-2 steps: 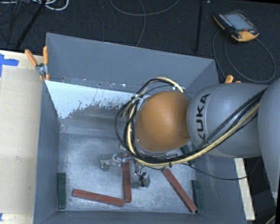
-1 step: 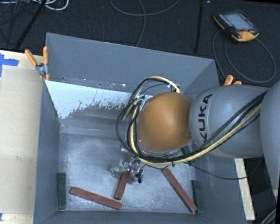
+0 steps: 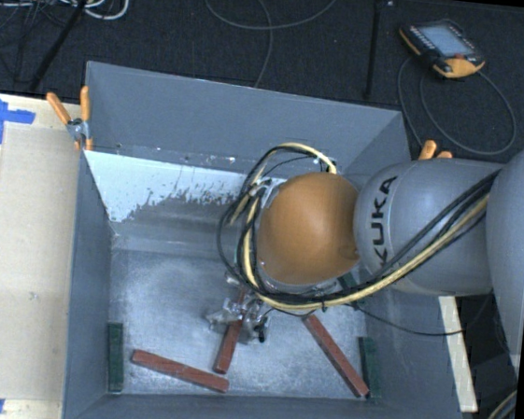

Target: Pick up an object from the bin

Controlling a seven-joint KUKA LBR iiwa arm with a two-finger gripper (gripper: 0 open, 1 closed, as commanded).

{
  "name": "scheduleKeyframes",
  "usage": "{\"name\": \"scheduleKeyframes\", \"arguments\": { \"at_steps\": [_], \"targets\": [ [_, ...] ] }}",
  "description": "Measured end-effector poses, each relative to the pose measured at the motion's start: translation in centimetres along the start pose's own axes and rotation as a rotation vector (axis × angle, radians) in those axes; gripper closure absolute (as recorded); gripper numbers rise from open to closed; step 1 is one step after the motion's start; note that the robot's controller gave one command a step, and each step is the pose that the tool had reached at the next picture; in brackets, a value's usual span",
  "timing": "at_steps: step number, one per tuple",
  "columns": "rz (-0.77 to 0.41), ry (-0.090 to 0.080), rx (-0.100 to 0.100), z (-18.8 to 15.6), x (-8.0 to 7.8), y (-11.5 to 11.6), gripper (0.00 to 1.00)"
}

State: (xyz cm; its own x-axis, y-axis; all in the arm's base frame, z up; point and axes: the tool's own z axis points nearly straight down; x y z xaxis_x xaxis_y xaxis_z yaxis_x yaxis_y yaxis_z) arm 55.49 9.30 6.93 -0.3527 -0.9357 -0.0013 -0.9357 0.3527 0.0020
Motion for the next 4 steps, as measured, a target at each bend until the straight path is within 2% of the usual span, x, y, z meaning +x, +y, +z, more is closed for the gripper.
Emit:
{"name": "scheduleKeyframes", "arguments": {
  "at_steps": [2,4],
  "targets": [
    [0.001,0.004,-0.007,-1.9,0.0,0.3,1.0],
    [0.001,0.001,-0.002,-6.3,-0.1,0.2,1.0]
  ]
}}
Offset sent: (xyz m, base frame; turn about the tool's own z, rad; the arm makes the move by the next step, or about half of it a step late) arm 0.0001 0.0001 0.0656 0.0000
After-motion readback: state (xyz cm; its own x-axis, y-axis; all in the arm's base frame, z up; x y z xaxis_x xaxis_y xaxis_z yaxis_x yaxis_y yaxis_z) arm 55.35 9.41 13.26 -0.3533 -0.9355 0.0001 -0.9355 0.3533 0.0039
